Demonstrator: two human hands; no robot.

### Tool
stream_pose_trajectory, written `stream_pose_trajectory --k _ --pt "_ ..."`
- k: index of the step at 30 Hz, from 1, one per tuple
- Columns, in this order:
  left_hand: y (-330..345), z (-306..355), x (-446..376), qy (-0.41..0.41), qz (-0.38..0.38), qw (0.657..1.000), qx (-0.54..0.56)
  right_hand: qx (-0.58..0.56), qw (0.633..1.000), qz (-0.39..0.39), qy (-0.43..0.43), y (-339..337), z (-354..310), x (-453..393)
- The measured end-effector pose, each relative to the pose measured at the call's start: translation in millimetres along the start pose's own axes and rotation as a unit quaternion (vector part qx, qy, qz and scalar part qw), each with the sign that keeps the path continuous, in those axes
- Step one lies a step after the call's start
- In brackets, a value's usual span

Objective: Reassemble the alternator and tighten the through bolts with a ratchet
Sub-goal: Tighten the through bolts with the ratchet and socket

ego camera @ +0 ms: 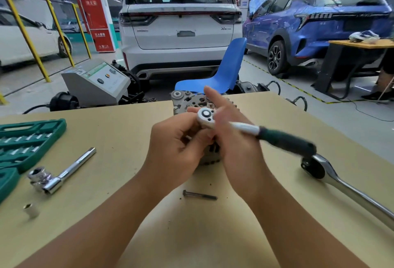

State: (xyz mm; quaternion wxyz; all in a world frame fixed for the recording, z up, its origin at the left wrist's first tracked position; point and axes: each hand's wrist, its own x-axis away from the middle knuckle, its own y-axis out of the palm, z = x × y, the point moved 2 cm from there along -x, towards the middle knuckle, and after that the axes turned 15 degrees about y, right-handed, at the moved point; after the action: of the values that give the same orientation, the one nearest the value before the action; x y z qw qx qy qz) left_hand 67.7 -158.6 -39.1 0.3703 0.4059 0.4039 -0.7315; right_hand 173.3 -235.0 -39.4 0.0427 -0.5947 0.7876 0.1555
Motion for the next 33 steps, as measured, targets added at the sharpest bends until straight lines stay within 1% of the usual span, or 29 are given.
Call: stream_pose_trajectory --k 2,3,5,6,7,8,9,10,11,12,14,15,17,19,21,24,26,30,32,33 --pt "0.4 -0.8 2.1 -0.038 0.004 0.998 0.039 0.117 0.99 0.028 -0.077 6.8 2.4 2.2" --pt "0.0 -0.4 2.5 -0.052 0.005 0.997 0.06 0.146 0.983 0.033 -0.104 10.5 5.3 2.8" --pt "-1.2 -0.5 3.1 -0.031 0.021 0.998 0.048 0.137 0.984 0.037 -0.111 14.0 8.5 2.5" --pt "-1.0 -0.9 2.6 -0.021 0.026 0.999 0.024 0.107 0.99 0.044 -0.083 13.8 5.7 2.6" --pt "-0.4 -1.5 1.2 -0.017 0.024 0.999 0.015 0.054 0.997 0.05 -0.037 10.4 2.7 1.4" --pt "0.4 -1.2 -0.5 -0.016 0.017 1.0 0.015 -0.014 0.999 0.037 0.016 5.5 1.2 0.0" --pt "1.0 -1.3 -1.4 -0.011 0.008 1.0 0.017 -0.055 0.997 0.015 0.047 0.2 1.7 -1.0" --pt "1.2 -1.2 -1.4 -0.005 0.002 1.0 0.021 -0.064 0.997 0.004 0.052 -3.1 -0.2 -1.0" --pt "0.9 -1.4 -0.8 0.0 0.001 1.0 0.027 -0.035 0.999 0.004 0.031 -4.7 -0.8 -0.1" --pt "0.5 -0.4 0.4 -0.003 0.007 0.999 0.036 0.018 1.0 0.013 0.004 -0.7 -3.6 1.5" --pt "-0.1 2.1 3.0 -0.025 0.035 0.998 0.054 0.14 0.988 0.026 -0.054 7.7 0.4 3.4" --pt "-0.5 3.2 3.5 -0.031 0.049 0.997 0.051 0.162 0.984 0.026 -0.07 11.0 4.8 2.8" --pt "-2.5 4.1 2.1 -0.022 0.062 0.998 0.008 0.112 0.991 0.007 -0.066 16.9 5.5 0.8" --pt "-4.0 2.8 -0.4 -0.006 0.057 0.998 -0.034 0.067 0.997 -0.002 -0.047 14.7 4.3 -0.3" --pt "-2.9 0.0 -0.2 -0.011 0.046 0.999 -0.006 0.042 0.999 0.008 -0.021 9.3 4.9 -2.4" --pt "0.2 -1.9 -0.2 -0.033 0.045 0.998 0.04 -0.037 0.999 0.02 0.026 5.3 1.7 -4.4" --pt "-0.2 -2.1 -0.7 -0.032 0.044 0.998 0.043 -0.023 0.999 0.03 0.011 3.0 1.2 -4.5" --pt "-3.6 0.3 -0.7 -0.007 0.038 0.999 -0.002 0.076 0.996 0.021 -0.046 8.0 3.4 1.5" --pt "-3.2 1.8 -1.9 -0.008 0.042 0.999 0.012 0.061 0.997 0.026 -0.031 10.1 4.3 1.2" --pt "-2.6 1.5 -2.7 -0.012 0.042 0.999 0.029 0.022 0.999 0.03 -0.007 10.4 2.7 0.2"
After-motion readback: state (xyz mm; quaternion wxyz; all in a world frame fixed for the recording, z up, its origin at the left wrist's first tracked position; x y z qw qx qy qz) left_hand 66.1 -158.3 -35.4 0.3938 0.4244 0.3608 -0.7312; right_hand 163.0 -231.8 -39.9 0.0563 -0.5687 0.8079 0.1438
